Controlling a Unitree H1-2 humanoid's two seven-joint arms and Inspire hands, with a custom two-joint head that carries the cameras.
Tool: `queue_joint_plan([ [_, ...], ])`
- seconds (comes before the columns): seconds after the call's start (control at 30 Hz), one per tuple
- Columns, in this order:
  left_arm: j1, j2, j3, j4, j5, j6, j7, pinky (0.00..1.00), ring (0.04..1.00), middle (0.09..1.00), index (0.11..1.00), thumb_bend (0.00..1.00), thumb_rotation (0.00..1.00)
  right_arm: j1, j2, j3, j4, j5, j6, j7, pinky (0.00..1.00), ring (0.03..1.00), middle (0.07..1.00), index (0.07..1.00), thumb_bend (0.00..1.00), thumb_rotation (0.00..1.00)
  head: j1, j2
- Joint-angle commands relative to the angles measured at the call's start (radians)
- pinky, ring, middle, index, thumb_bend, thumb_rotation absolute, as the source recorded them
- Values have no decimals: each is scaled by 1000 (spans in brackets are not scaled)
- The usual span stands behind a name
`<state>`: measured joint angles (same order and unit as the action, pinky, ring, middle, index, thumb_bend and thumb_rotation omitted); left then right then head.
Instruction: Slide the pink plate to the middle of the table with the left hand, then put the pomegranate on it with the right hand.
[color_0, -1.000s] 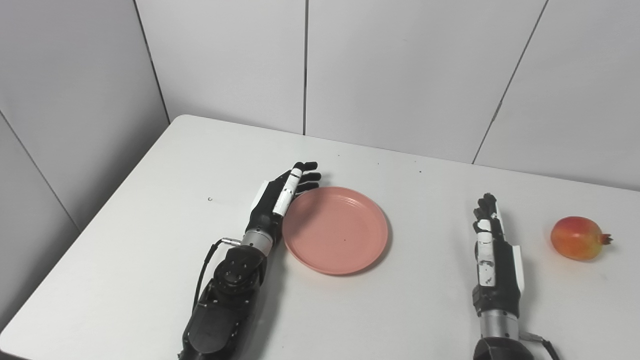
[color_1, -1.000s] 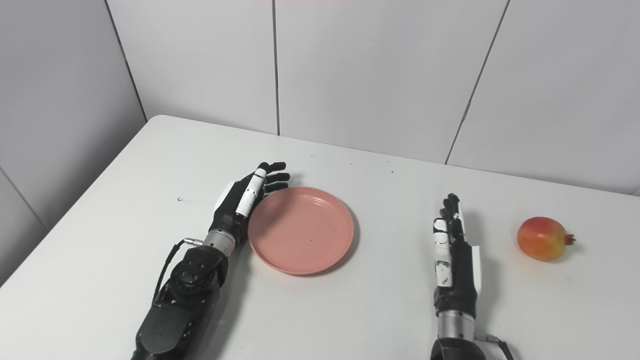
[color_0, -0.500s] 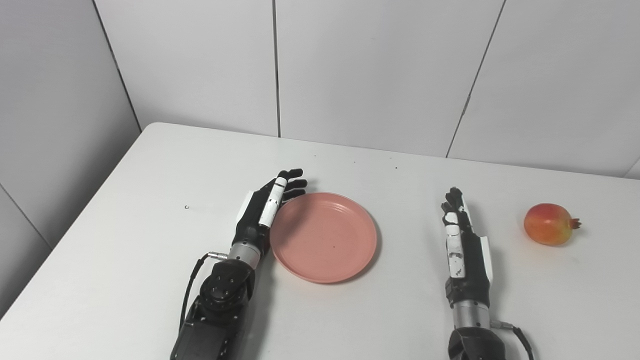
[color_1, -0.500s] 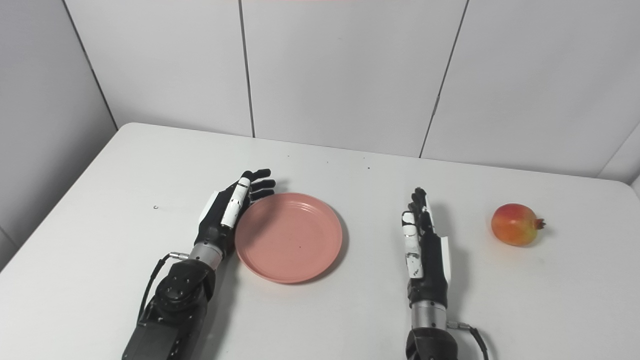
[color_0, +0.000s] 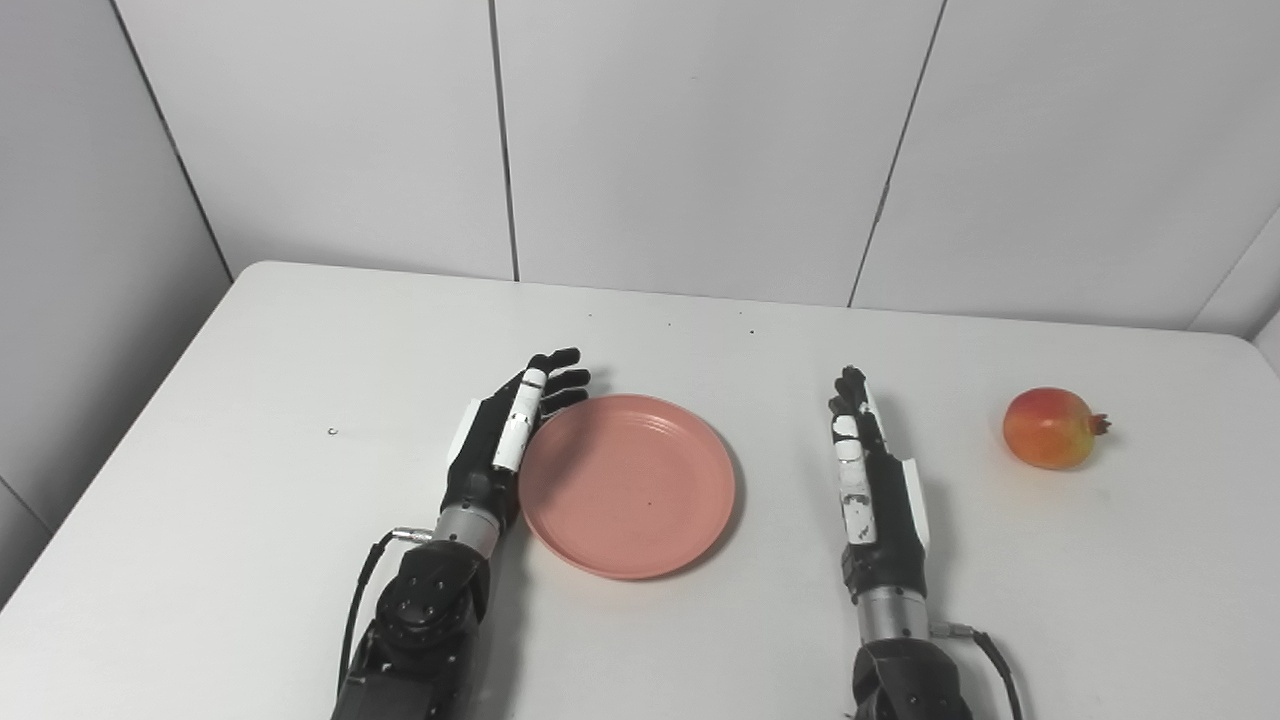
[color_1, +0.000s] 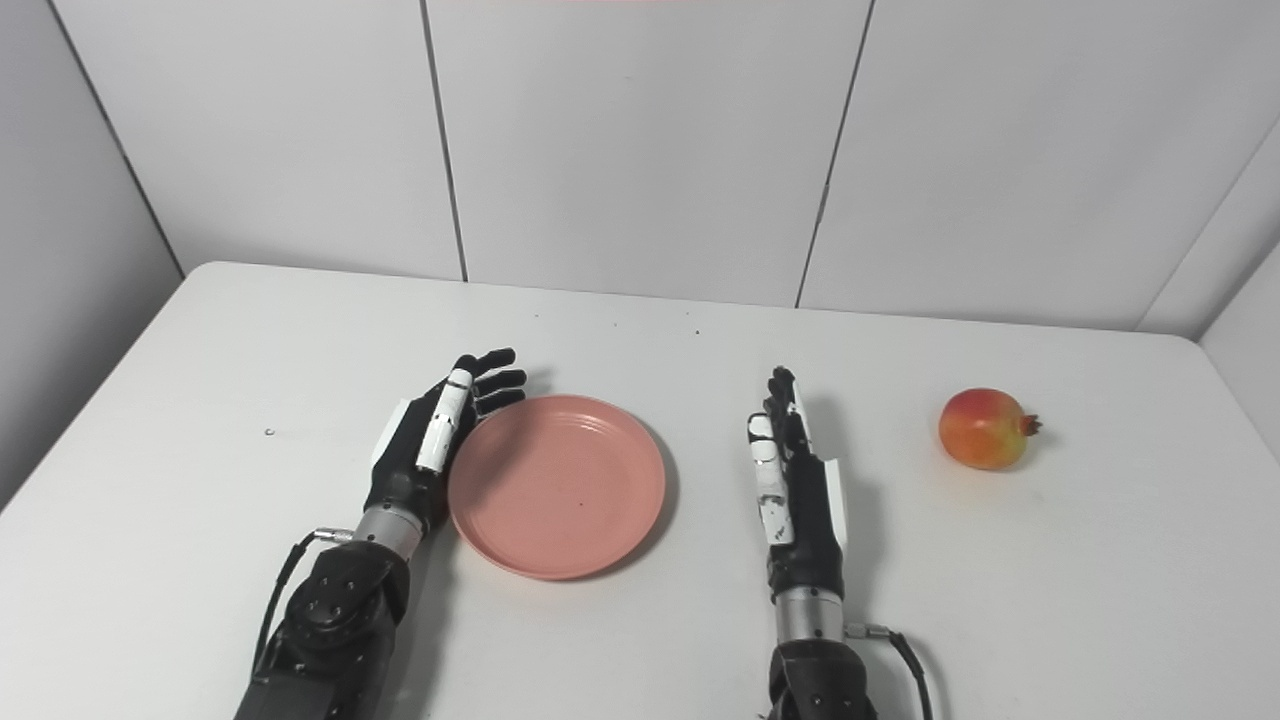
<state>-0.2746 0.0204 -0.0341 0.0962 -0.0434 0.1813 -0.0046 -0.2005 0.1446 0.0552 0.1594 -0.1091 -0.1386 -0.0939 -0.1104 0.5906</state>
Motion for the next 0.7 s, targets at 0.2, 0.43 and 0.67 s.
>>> queue_joint_plan([
  [0.2, 10, -20, -20, -26, -12, 11, -33, 887, 906, 900, 889, 351, 1000, 15, 13, 10, 27, -20, 27, -15, 994, 969, 965, 960, 584, 999, -34, -2],
  [0.43, 19, -9, -33, -33, -9, 12, -47, 878, 907, 904, 894, 342, 1000, 13, 21, 10, 39, -26, 24, -18, 985, 966, 961, 957, 586, 997, -66, -3],
  [0.67, 26, -21, -31, -53, -25, 28, -54, 879, 904, 899, 881, 327, 1000, 14, 23, 10, 32, -28, 35, -19, 984, 962, 956, 950, 596, 978, -62, 0],
])
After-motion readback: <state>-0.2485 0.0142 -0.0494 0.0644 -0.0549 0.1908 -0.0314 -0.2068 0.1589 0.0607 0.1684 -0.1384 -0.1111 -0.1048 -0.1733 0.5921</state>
